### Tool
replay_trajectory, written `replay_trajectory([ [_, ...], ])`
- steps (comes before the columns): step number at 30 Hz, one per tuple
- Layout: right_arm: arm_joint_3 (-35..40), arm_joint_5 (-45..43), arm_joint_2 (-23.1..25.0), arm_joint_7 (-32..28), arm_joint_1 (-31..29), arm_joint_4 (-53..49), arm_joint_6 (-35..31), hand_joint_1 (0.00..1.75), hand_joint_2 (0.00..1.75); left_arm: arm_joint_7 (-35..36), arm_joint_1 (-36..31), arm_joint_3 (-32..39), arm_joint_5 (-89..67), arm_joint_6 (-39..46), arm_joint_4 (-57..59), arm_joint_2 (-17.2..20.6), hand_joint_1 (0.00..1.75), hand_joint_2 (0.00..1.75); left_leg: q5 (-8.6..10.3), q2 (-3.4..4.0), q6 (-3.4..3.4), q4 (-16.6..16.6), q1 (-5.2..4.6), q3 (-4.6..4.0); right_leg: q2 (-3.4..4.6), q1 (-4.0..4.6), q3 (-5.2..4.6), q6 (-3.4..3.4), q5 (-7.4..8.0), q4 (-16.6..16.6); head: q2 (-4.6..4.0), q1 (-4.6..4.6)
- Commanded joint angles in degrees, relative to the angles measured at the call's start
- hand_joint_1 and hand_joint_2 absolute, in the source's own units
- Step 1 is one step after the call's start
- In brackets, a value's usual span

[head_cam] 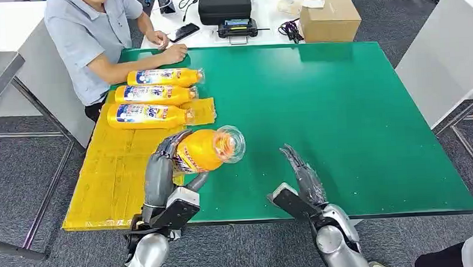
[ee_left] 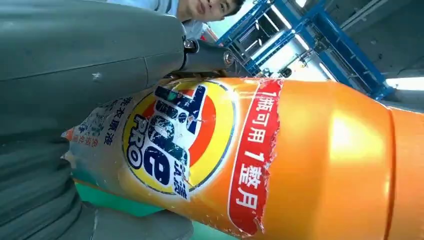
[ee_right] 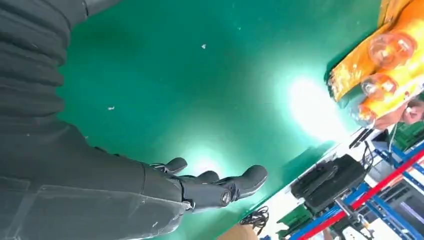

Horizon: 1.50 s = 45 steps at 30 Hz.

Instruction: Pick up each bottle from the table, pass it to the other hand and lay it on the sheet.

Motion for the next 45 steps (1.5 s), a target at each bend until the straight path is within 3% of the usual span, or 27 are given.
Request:
replay_trajectory([
  [1, -1.15, 1.08, 0.7, -0.99, -1.96, 0.94, -0.17, 0.0, 1.75, 6.57, -3.46, 2.12, -22.54, 1.15, 5.43, 2.77, 1.75, 1.75, -0.21, 0.21, -0.2, 0.01, 0.14, 0.4, 0.15, 0.15, 0.38, -0.24, -0.13, -0.05, 0.0, -0.02],
  [6, -0.32, -0.05, 0.46, -2.21, -3.52, 0.93, 0.01, 0.0, 1.75, 10.58, -8.99, 2.77, -31.07, 1.7, 17.98, 4.77, 1.75, 1.75, -0.02, 0.09, -0.1, -0.06, 0.02, 0.18, 0.06, 0.02, 0.15, -0.12, -0.01, -0.04, 0.0, -0.02],
  [18, -0.33, -0.3, 0.32, -2.28, -3.14, 0.7, 0.13, 0.0, 1.75, 10.79, -9.08, 2.37, -31.94, 1.14, 18.17, 4.97, 1.75, 1.75, -0.11, 0.15, -0.18, 0.0, 0.1, 0.3, 0.11, 0.11, 0.3, -0.18, -0.09, -0.04, 0.0, 0.0],
  [28, 0.35, -2.15, -0.24, -3.33, -4.34, 2.99, 1.71, 0.0, 1.75, 16.36, -15.89, 1.0, -43.47, 1.0, 34.48, 8.42, 1.73, 1.75, -0.03, 0.14, -0.2, -0.04, 0.09, 0.27, 0.1, 0.1, 0.26, -0.2, -0.02, -0.06, 0.0, 0.0],
  [36, 0.56, -2.74, 0.05, -3.86, -4.88, 4.61, 2.08, 0.0, 1.75, 18.0, -18.13, 2.31, -43.55, -2.06, 42.08, 8.54, 1.1, 1.75, -0.05, 0.16, -0.22, -0.05, 0.11, 0.33, 0.12, 0.11, 0.33, -0.18, -0.05, -0.07, 0.0, 0.0],
  [37, 0.65, -2.74, 0.02, -3.86, -5.02, 4.88, 2.19, 0.0, 1.75, 19.15, -18.72, 2.1, -44.95, -1.74, 43.58, 8.74, 1.1, 1.75, -0.04, 0.14, -0.21, -0.03, 0.12, 0.28, 0.11, 0.12, 0.29, -0.17, -0.04, -0.07, 0.0, 0.0],
  [38, 0.69, -2.74, 0.06, -3.86, -5.12, 5.08, 2.24, 0.0, 1.75, 19.82, -19.0, 2.32, -45.28, -1.98, 44.41, 8.77, 1.26, 1.75, -0.06, 0.15, -0.23, -0.03, 0.11, 0.33, 0.11, 0.12, 0.33, -0.2, -0.07, -0.05, 0.0, -0.02],
  [40, 0.79, -2.76, 0.14, -3.98, -5.41, 5.59, 2.32, 0.0, 1.75, 21.2, -19.84, 2.02, -47.24, -1.95, 46.33, 9.1, 1.03, 1.75, -0.02, 0.13, -0.2, -0.01, 0.1, 0.2, 0.11, 0.1, 0.21, -0.15, -0.03, -0.03, 0.0, 0.0],
  [41, 0.83, -2.78, 0.21, -3.98, -5.56, 5.76, 2.28, 0.0, 1.75, 21.33, -20.1, 2.27, -47.13, -2.54, 46.99, 9.04, 1.01, 1.75, -0.05, 0.17, -0.24, -0.02, 0.12, 0.29, 0.14, 0.12, 0.29, -0.2, -0.05, -0.03, 0.0, 0.0],
  [43, 0.87, -2.76, 0.3, -3.91, -5.72, 5.79, 2.31, 0.0, 1.75, 21.33, -20.12, 2.24, -47.14, -2.58, 47.1, 8.88, 0.44, 1.75, -0.12, 0.24, -0.3, 0.04, 0.19, 0.37, 0.19, 0.2, 0.37, -0.28, -0.09, -0.01, 0.0, 0.02],
  [44, 0.91, -2.78, 0.28, -3.96, -5.87, 6.07, 2.31, 0.0, 1.75, 21.34, -20.38, 2.06, -47.17, -2.91, 47.73, 8.9, 0.33, 1.75, -0.01, 0.13, -0.22, -0.04, 0.08, 0.25, 0.12, 0.09, 0.25, -0.17, -0.02, -0.03, 0.0, -0.02],
  [45, 0.92, -2.78, 0.31, -3.96, -5.95, 6.1, 2.32, 0.0, 1.75, 21.33, -20.42, 2.04, -47.16, -3.04, 47.89, 8.72, 0.07, 1.75, -0.06, 0.23, -0.26, 0.0, 0.13, 0.32, 0.21, 0.14, 0.3, -0.22, -0.03, -0.01, 0.0, 0.02],
])
